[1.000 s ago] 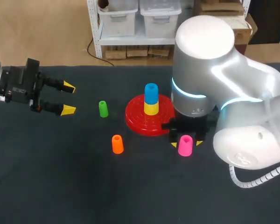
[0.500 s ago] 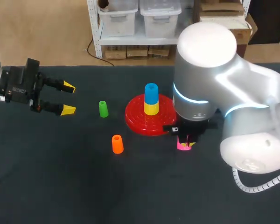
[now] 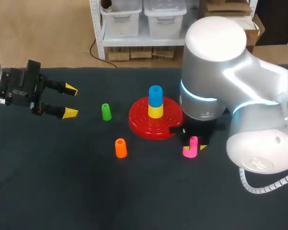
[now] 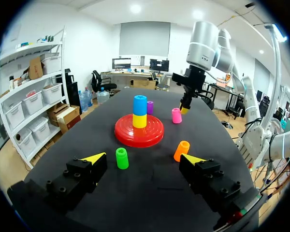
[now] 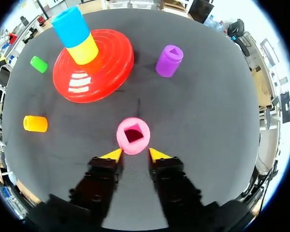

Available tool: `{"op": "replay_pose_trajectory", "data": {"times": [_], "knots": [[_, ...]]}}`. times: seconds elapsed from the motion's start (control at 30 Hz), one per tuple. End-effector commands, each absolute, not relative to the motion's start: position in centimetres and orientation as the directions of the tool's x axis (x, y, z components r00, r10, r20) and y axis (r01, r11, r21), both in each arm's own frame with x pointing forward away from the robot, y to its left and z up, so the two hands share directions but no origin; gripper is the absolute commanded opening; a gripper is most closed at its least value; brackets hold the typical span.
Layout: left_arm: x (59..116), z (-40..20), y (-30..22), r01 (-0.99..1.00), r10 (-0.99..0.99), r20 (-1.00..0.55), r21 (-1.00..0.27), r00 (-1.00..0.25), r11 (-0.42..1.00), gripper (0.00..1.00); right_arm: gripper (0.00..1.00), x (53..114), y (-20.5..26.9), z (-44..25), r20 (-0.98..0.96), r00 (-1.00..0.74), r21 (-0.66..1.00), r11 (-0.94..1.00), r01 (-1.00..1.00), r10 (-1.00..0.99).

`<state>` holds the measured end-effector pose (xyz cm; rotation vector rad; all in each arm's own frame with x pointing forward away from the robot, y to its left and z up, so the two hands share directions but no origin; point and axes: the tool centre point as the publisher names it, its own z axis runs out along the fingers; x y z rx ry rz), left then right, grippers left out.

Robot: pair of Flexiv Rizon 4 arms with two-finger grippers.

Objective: Pick up and stack the cylinders on the red base in this order: pink,purple,orange,green

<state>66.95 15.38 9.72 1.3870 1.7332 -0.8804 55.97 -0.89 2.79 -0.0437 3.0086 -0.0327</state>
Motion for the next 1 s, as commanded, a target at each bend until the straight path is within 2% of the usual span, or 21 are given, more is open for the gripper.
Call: {"op": "replay_pose_trajectory", "data": {"times": [0.03,0.47,0.5,0.53,0.63,0.67,0.83,0.87,0.93,1.0], "knots": [[66.9,9.7,15.4,0.981,0.478,-0.866,-0.065,-0.146,0.182,1.0,1.0,56.0,-0.8,2.7,-0.135,-0.99,-0.026,0.999,-0.026,-0.03],[66.9,9.7,15.4,0.981,0.478,-0.866,-0.065,-0.146,0.182,1.0,1.0,57.8,-0.7,1.8,-0.157,-0.987,-0.025,0.999,-0.025,-0.028],[66.9,9.7,15.4,0.981,0.478,-0.866,-0.065,-0.146,0.182,1.0,0.97,57.9,-0.7,1.9,-0.16,-0.987,-0.025,0.999,-0.026,-0.03],[66.9,9.7,15.4,0.981,0.478,-0.866,-0.065,-0.146,0.182,1.0,0.58,58.0,-0.7,1.9,-0.162,-0.986,-0.025,0.999,-0.027,-0.031],[66.9,9.7,15.4,0.981,0.478,-0.866,-0.065,-0.146,0.182,1.0,0.09,58.0,-0.8,2.1,-0.166,-0.986,-0.026,0.999,-0.029,-0.033],[66.9,9.7,15.4,0.981,0.478,-0.866,-0.065,-0.146,0.182,1.0,0.0,57.9,-0.8,2.1,-0.166,-0.986,-0.025,0.999,-0.029,-0.033],[66.9,9.7,15.4,0.981,0.478,-0.866,-0.065,-0.146,0.182,1.0,0.0,57.2,-0.9,2.2,-0.156,-0.987,-0.025,0.999,-0.026,-0.029],[66.9,9.7,15.4,0.981,0.478,-0.866,-0.065,-0.146,0.182,1.0,0.09,57.1,-0.9,2.2,-0.153,-0.988,-0.026,0.999,-0.024,-0.027],[66.9,9.7,15.4,0.981,0.478,-0.866,-0.065,-0.146,0.182,1.0,0.4,57.0,-1.0,2.2,-0.149,-0.988,-0.025,0.999,-0.022,-0.026],[66.9,9.7,15.4,0.981,0.478,-0.866,-0.065,-0.146,0.182,1.0,0.46,57.0,-0.9,2.2,-0.148,-0.989,-0.025,0.999,-0.022,-0.025]]}}
